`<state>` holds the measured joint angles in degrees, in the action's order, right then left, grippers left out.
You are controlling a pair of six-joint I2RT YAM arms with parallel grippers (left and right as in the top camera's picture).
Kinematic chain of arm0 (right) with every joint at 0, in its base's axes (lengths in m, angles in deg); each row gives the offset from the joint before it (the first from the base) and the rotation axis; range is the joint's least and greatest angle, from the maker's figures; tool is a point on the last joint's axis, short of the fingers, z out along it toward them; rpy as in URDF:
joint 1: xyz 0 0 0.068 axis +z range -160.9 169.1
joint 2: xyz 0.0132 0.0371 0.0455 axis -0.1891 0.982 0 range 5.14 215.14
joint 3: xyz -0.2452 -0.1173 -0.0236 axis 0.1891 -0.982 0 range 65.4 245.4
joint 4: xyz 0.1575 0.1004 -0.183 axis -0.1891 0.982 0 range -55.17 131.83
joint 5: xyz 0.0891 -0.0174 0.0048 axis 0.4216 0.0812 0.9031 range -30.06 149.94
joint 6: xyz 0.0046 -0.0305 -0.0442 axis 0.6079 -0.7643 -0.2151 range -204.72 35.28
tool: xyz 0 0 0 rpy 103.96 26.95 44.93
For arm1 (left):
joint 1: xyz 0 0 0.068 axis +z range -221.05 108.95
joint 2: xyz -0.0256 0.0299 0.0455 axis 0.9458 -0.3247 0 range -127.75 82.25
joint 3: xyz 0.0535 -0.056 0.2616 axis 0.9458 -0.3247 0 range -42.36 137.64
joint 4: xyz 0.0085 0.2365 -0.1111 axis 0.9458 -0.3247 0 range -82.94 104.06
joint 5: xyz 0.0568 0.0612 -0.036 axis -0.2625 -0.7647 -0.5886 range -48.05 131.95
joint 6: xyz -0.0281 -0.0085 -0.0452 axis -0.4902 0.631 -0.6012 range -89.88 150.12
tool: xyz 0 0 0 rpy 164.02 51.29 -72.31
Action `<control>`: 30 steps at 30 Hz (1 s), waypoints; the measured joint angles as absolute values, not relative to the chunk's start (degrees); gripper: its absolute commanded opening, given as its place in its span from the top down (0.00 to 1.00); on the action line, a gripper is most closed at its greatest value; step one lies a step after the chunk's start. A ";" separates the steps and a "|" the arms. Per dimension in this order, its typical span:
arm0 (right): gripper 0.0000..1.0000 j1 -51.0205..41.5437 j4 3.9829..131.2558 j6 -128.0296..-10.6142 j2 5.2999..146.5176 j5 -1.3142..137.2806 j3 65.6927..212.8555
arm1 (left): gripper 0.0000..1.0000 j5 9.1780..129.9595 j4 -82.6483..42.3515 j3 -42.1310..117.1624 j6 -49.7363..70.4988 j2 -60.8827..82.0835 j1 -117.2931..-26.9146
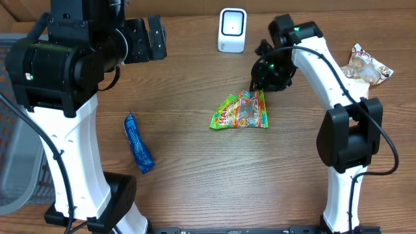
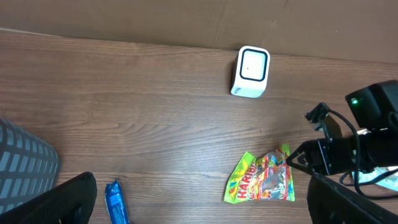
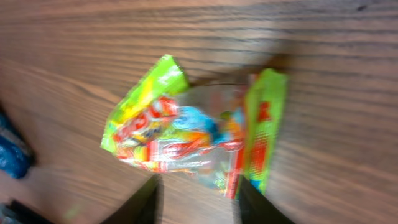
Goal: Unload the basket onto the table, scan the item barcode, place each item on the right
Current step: 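Drag the gummy bag right and set it down center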
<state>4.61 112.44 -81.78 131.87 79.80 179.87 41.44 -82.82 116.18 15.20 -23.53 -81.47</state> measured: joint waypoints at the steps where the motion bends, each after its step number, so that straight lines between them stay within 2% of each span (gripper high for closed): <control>1: 0.94 5.26 112.44 -81.65 131.59 79.60 180.05 | 0.00 41.44 -82.82 116.18 15.20 -23.53 -81.47; 11: 0.96 13.92 105.86 -78.28 131.41 75.12 172.75 | 0.00 41.44 -82.82 116.18 15.20 -23.53 -81.47; 22: 0.96 13.94 91.02 -75.97 130.10 71.16 159.68 | 0.00 41.44 -82.82 116.18 15.20 -23.53 -81.47; 27: 0.96 13.96 90.91 -75.92 129.73 70.97 158.78 | 0.00 41.44 -82.82 116.18 15.20 -23.53 -81.47; 30: 0.96 13.94 95.52 -75.97 129.78 69.72 160.27 | 0.01 41.44 -82.82 116.18 15.20 -23.53 -81.47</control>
